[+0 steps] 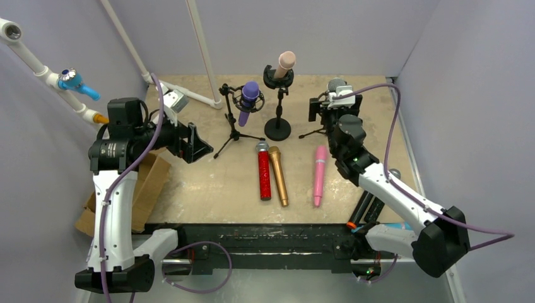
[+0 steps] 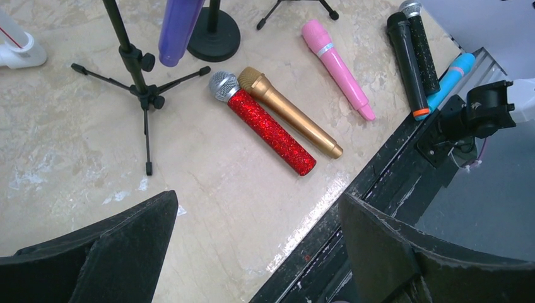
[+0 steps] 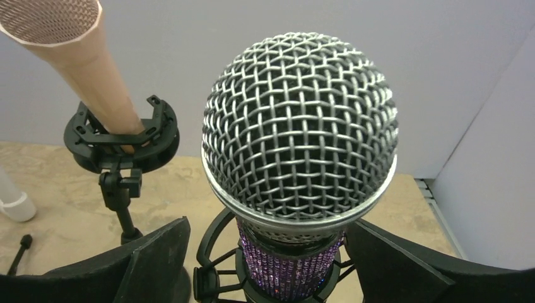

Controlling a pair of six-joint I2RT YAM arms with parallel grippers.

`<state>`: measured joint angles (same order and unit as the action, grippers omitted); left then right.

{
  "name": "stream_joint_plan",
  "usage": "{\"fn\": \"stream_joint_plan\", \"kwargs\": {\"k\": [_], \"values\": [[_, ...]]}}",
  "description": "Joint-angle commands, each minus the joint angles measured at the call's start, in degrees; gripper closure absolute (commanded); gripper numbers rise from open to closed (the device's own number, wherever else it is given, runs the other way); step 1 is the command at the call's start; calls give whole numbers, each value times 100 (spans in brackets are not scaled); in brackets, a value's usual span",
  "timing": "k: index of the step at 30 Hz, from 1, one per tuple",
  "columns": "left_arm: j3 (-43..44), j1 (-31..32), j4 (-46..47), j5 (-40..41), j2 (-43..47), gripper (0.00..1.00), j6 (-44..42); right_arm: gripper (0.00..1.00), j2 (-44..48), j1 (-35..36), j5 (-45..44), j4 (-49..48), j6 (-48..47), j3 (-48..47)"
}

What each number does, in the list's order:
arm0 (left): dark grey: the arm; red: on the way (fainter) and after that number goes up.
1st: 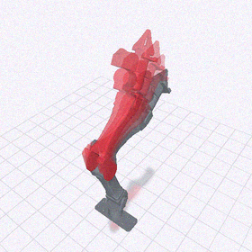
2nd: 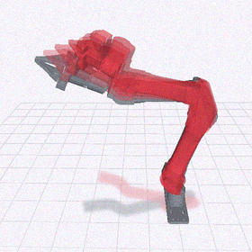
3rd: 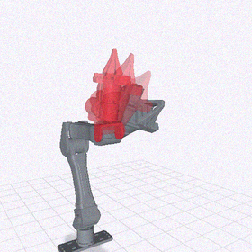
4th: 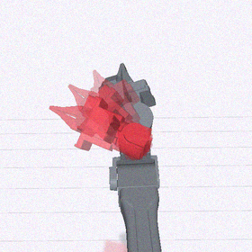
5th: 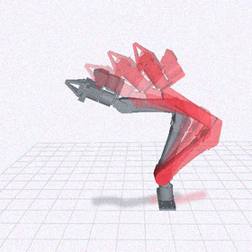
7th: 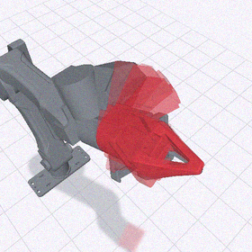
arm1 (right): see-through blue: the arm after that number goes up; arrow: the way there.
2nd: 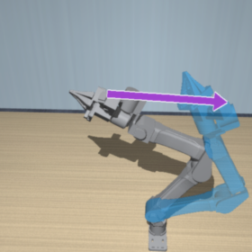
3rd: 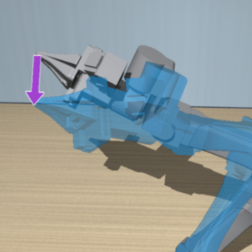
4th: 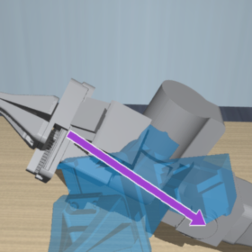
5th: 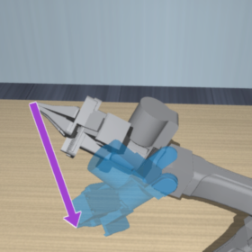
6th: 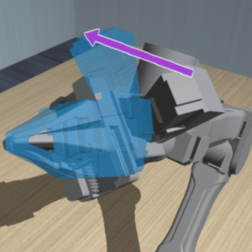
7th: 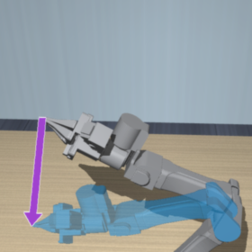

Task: Attach the microphones to the stand

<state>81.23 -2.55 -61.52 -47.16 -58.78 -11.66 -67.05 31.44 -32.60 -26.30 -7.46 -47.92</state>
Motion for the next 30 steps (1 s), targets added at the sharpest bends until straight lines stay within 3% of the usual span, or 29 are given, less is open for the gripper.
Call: {"fn": "stream_joint_plan", "kwargs": {"k": [1, 10, 14, 20, 26, 30], "values": [[-117, 9, 86, 57, -1, 0, -116, 1, 370, -58, 277, 1363, 502, -328], [-205, 9, 298, 55, -10, 0, 9, 1, 1667, -59, 759, 3367, 1469, -1089], [-280, 0, 374, 76, -40, 0, 59, 1, 2037, -52, 163, 4007, 1641, -1197], [-354, 0, 445, 309, -68, 0, 83, 1, 1872, -58, -489, 5082, 2163, -1321], [-911, -9, 899, 829, -16, 0, 13, 1, 1944, -59, -370, 4915, 3171, -354], [-1716, -70, 1604, 1341, 131, 0, -103, 1, 1768, -76, -947, 4527, 3756, 482]]}}
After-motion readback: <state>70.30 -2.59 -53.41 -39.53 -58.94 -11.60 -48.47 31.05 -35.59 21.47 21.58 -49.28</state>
